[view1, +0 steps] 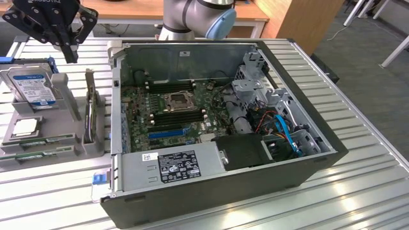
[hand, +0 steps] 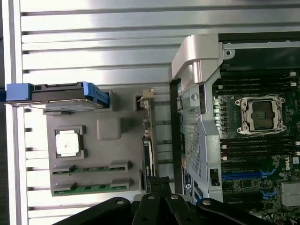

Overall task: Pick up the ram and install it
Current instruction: 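Reach for the ram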

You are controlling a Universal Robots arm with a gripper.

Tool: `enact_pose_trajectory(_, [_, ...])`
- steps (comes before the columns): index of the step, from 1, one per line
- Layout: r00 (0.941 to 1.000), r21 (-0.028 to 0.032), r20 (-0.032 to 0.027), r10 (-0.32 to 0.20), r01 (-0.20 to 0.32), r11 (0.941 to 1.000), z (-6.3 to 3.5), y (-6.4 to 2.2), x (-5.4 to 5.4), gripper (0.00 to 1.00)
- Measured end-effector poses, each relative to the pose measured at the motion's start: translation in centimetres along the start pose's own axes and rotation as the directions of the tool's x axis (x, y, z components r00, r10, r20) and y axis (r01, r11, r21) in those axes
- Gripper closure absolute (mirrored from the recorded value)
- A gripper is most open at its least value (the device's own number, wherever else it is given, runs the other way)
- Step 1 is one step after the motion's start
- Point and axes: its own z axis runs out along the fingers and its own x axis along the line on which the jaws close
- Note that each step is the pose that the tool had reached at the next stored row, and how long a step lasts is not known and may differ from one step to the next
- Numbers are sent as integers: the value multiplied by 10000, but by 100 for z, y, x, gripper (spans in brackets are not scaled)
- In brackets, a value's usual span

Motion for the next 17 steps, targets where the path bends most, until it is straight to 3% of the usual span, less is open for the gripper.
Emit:
enact_pose_trajectory(8, [10000, 1, -1, -1, 1, 10000, -4, -8, 110, 90])
enact_pose_trajectory(17, [10000, 1, -1, -1, 1, 10000, -9, -23, 310, 90])
